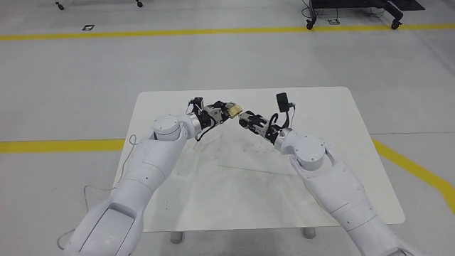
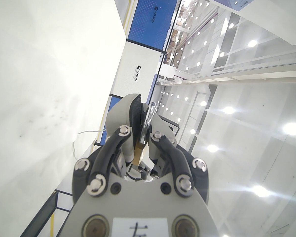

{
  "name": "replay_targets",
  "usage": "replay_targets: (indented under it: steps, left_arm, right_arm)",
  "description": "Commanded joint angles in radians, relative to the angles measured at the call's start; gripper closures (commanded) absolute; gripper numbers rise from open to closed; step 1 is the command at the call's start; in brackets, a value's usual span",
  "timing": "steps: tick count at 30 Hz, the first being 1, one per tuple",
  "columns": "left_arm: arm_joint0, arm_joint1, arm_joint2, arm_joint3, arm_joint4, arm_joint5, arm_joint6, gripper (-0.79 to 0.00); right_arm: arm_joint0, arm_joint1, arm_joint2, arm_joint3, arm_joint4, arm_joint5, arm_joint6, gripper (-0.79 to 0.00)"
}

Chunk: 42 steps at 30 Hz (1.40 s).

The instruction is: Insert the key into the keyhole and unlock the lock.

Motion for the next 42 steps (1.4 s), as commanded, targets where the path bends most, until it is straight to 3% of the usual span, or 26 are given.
replay_targets:
  steps: [1, 7, 8, 9, 11, 12, 13, 18, 31, 40, 41, 42]
  left_arm:
    - [0.000, 0.000, -0.001, 0.000, 0.002, 0.001, -0.002, 0.000]
    - [0.001, -0.002, -0.004, 0.000, 0.005, -0.001, -0.008, 0.000]
    - [0.001, -0.002, -0.005, 0.000, 0.003, -0.001, -0.012, 0.000]
    - [0.002, -0.002, -0.006, 0.000, 0.002, -0.002, -0.015, 0.000]
    - [0.003, -0.003, -0.010, 0.001, -0.005, -0.001, -0.020, 0.000]
    - [0.003, -0.003, -0.014, 0.002, -0.014, 0.001, -0.024, 0.000]
    - [0.004, -0.003, -0.018, 0.003, -0.023, 0.002, -0.028, 0.000]
    - [0.005, -0.003, -0.035, 0.004, -0.051, -0.009, -0.051, 0.000]
    - [0.004, -0.010, -0.043, 0.003, -0.075, -0.050, -0.098, 0.000]
    - [0.004, -0.017, -0.039, 0.004, -0.068, -0.128, -0.120, 0.000]
    - [0.003, -0.017, -0.038, 0.004, -0.063, -0.139, -0.119, 0.000]
    - [0.004, -0.018, -0.038, 0.003, -0.061, -0.148, -0.119, 0.000]
  right_arm:
    - [0.002, -0.002, 0.000, 0.001, 0.000, 0.001, -0.005, 0.000]
    - [0.012, -0.009, -0.008, 0.012, -0.002, -0.001, -0.020, 0.000]
    - [0.014, -0.010, -0.009, 0.014, -0.002, -0.001, -0.021, -0.009]
    - [0.016, -0.011, -0.011, 0.016, -0.002, -0.003, -0.020, -0.074]
    - [0.019, -0.013, -0.010, 0.021, 0.004, -0.011, -0.016, -0.323]
    - [0.020, -0.014, -0.006, 0.022, 0.008, -0.017, -0.016, -0.517]
    - [0.020, -0.014, -0.001, 0.023, 0.011, -0.023, -0.016, -0.785]
    - [-0.001, -0.008, 0.041, 0.013, 0.085, -0.109, 0.069, -0.785]
    - [-0.007, -0.009, 0.041, 0.009, 0.098, -0.111, 0.071, -0.785]
    - [-0.026, -0.006, 0.105, 0.048, 0.385, -0.120, 0.304, -0.785]
    - [-0.028, -0.006, 0.112, 0.052, 0.409, -0.117, 0.325, -0.536]
    - [-0.029, -0.005, 0.118, 0.055, 0.430, -0.111, 0.344, -0.379]
